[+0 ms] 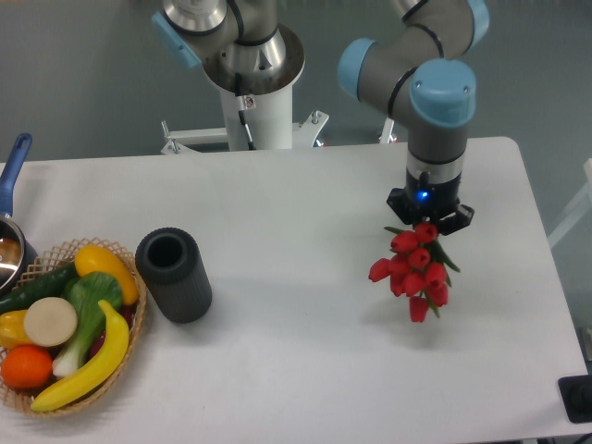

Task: Place the flowers on the table
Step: 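Lower the held red tulip bunch toward the table surface, then open the gripper to release the red tulips onto the table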

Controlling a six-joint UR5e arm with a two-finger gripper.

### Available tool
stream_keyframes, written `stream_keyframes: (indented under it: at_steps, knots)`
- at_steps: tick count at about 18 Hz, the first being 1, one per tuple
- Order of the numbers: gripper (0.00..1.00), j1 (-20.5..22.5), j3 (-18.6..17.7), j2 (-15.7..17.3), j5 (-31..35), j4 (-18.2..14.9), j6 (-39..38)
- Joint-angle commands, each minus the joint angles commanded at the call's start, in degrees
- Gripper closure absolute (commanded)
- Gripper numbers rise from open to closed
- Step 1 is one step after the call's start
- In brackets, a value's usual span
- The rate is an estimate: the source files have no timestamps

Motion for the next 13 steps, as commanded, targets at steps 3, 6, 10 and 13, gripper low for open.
stream_keyframes:
  at_steps: [3, 6, 10, 13]
  knots:
    - [0.34, -0.79, 0.09, -0.62, 0.00, 0.17, -0.35]
    - [0.00, -0.70, 0.35, -0.35, -0.26, 0.18, -0.35]
    - [0.00, 0.43, 0.26, 0.26, -0.09, 1.84, -0.35]
    - [0.00, 2.28, 0.53, 0.79, 0.00, 1.93, -0.35]
